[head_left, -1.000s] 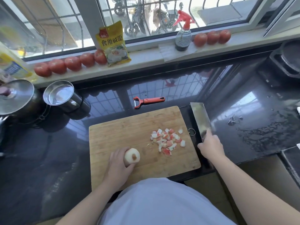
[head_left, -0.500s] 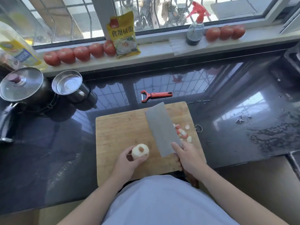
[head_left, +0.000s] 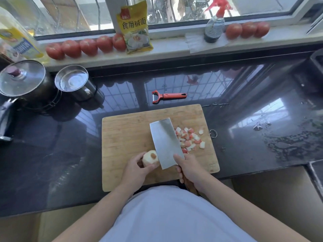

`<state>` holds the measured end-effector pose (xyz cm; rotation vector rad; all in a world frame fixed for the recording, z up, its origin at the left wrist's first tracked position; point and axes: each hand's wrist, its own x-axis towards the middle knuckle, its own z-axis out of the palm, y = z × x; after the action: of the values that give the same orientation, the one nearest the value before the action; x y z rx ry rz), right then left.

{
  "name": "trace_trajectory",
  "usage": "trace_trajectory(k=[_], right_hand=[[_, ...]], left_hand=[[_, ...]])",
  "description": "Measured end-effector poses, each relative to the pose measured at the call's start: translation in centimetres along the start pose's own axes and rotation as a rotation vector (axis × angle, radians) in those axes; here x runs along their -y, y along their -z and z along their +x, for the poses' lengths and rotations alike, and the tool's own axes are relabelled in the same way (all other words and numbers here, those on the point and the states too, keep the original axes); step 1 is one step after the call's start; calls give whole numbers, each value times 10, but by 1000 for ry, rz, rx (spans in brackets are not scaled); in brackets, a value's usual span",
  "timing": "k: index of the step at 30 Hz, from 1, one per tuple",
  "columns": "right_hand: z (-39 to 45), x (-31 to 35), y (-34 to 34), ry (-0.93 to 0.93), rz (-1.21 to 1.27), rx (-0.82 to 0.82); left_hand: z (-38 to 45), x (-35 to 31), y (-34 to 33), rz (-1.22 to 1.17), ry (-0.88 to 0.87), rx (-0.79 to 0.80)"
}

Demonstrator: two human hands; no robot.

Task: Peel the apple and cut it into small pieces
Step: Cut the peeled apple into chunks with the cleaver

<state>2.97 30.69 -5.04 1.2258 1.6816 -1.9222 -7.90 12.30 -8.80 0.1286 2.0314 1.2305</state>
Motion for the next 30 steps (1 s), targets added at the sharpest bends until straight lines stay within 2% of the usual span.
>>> trace_trajectory(k=[12,17,30], right_hand=[[7,5,-3,33,-70,-9],[9,5,0,12,-63,13],[18,14,-2,-42,-27,30]], left_hand=[[-4,-2,-1,120,-95,-28],[-2,-2,0,176,-114,5],[-7,-6,-4,176,-106,-45]])
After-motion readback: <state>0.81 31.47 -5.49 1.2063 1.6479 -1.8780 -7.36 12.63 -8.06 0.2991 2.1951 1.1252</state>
